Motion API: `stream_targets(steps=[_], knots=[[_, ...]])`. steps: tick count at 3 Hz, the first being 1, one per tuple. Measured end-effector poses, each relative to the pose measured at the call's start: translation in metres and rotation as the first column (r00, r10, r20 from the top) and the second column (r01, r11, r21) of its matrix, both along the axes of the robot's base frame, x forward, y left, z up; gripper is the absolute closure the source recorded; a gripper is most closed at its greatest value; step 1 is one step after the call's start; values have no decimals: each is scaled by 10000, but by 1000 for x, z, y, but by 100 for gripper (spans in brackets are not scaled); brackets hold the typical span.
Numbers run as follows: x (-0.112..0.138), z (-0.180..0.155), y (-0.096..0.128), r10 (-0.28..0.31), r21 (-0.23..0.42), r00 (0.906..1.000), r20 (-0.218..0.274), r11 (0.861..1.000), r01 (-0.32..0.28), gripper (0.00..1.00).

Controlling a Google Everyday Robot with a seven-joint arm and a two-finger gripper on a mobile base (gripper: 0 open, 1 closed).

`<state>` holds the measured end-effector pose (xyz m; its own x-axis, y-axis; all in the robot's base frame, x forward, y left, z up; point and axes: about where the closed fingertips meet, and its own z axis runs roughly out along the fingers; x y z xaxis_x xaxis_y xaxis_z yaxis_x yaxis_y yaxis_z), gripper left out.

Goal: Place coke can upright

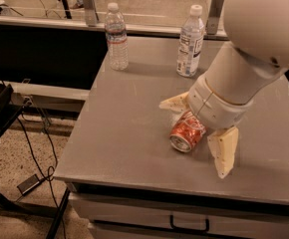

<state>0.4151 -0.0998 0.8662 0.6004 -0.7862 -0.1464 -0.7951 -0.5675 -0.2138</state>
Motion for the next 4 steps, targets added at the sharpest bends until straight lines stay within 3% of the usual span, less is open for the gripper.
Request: stream_targets(steps=[1,2,4], knots=[[2,-17,6,416,-350,9990,-192,9985,-423,0],[4,-27,9,636,-558,9976,-275,9963,-651,18],[5,-29,14,859,-585,9960,-243,9945,-872,65]])
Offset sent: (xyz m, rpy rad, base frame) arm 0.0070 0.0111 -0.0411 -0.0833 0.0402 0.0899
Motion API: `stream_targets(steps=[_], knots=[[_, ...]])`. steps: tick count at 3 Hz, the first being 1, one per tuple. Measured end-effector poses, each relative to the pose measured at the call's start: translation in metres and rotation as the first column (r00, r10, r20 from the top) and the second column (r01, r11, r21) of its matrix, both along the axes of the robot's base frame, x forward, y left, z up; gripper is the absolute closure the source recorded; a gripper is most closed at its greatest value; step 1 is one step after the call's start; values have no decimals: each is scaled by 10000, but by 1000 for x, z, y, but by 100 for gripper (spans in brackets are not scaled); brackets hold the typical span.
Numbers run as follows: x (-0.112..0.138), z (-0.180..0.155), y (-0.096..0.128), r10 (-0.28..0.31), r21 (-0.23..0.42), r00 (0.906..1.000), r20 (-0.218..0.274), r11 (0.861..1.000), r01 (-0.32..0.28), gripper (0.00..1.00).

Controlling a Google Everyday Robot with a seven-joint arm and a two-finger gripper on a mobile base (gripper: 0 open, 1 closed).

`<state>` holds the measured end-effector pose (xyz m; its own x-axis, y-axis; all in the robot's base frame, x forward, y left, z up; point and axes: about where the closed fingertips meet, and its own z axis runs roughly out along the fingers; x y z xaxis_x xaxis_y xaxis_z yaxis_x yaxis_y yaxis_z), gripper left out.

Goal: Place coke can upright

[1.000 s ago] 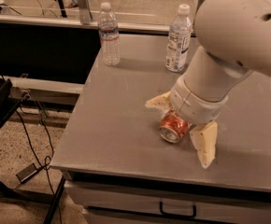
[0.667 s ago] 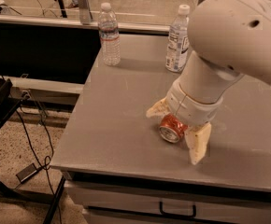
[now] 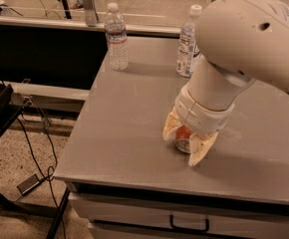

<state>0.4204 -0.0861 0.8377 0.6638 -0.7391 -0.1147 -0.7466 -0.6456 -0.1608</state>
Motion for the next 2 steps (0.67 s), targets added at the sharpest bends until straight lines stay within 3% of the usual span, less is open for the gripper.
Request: stream_targets(steps=[1,2], knots=[[5,2,3,42,224,9999,98,9997,-44,88],[13,16,6,-62,888,9999,81,9960,55,100]])
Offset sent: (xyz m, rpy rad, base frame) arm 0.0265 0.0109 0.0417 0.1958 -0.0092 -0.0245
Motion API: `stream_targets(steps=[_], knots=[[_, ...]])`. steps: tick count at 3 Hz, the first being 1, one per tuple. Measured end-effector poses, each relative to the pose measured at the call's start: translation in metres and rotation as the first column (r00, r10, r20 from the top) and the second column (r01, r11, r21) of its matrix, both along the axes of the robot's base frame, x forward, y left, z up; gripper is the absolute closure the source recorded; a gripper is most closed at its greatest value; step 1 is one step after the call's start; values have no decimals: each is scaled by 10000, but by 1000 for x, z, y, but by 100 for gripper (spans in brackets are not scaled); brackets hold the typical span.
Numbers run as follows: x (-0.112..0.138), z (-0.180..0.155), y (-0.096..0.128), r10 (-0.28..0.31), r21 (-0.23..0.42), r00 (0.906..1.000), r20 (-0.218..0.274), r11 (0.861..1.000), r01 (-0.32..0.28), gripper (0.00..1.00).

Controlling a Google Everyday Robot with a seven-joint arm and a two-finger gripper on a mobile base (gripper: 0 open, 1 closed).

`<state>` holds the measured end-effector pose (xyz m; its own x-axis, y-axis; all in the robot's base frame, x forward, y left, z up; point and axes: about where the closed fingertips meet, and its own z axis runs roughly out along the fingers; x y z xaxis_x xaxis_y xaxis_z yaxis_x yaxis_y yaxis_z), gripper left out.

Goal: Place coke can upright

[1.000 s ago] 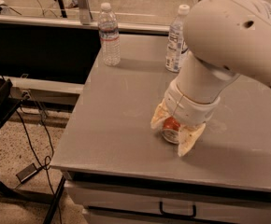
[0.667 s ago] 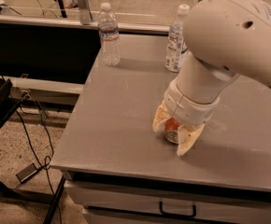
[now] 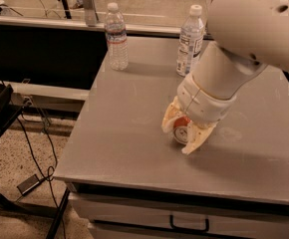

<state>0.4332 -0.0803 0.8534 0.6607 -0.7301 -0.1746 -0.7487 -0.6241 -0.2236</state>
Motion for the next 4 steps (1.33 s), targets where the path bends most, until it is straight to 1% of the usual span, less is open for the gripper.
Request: stream_targets(steps=[1,2,3,4], knots=[[12,44,4,-584,1699,9965,-597,9831,678,100],[20,83,9,-1218,2792,9832,-1361,9475,1560,100],[25,111,9,-1922,3171,9596,-2057,9145,2511,100],[23,126,5,-2551,3320,9495,-1825,8930,3037,82]])
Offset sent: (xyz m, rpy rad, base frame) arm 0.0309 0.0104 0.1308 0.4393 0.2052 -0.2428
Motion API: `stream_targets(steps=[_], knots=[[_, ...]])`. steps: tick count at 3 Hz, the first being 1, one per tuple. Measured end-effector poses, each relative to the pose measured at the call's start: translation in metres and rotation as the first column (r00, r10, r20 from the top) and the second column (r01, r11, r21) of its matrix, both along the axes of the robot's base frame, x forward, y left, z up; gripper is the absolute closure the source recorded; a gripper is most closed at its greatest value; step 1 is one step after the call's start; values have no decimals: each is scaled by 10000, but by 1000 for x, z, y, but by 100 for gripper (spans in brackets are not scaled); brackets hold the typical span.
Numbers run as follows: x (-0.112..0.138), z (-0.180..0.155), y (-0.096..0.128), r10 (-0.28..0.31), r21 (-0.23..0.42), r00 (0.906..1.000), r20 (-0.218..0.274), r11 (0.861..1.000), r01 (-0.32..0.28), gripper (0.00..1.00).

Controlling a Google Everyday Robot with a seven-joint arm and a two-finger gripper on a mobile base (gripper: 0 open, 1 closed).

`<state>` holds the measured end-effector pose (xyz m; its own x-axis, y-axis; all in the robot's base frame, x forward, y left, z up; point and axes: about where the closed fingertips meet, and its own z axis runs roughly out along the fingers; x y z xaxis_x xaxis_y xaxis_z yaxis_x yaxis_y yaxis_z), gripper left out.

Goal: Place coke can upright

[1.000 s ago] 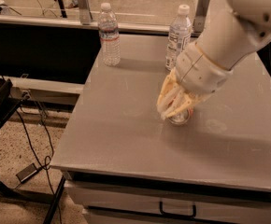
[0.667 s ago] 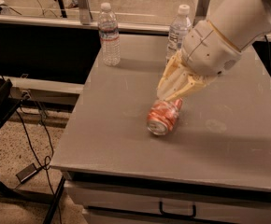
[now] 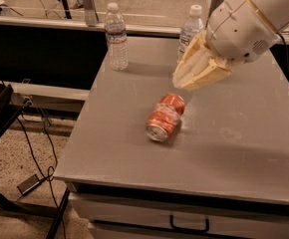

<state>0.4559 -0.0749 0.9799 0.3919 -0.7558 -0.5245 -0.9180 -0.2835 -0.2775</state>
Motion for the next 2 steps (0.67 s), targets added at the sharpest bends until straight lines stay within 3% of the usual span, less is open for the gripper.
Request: stream_targets(steps=[1,2], knots=[[-3,-3,1,-376,-408,9970,675,9983,405,59],[-5,-11,2,-788,-866,9882,1315,9921,907,35]])
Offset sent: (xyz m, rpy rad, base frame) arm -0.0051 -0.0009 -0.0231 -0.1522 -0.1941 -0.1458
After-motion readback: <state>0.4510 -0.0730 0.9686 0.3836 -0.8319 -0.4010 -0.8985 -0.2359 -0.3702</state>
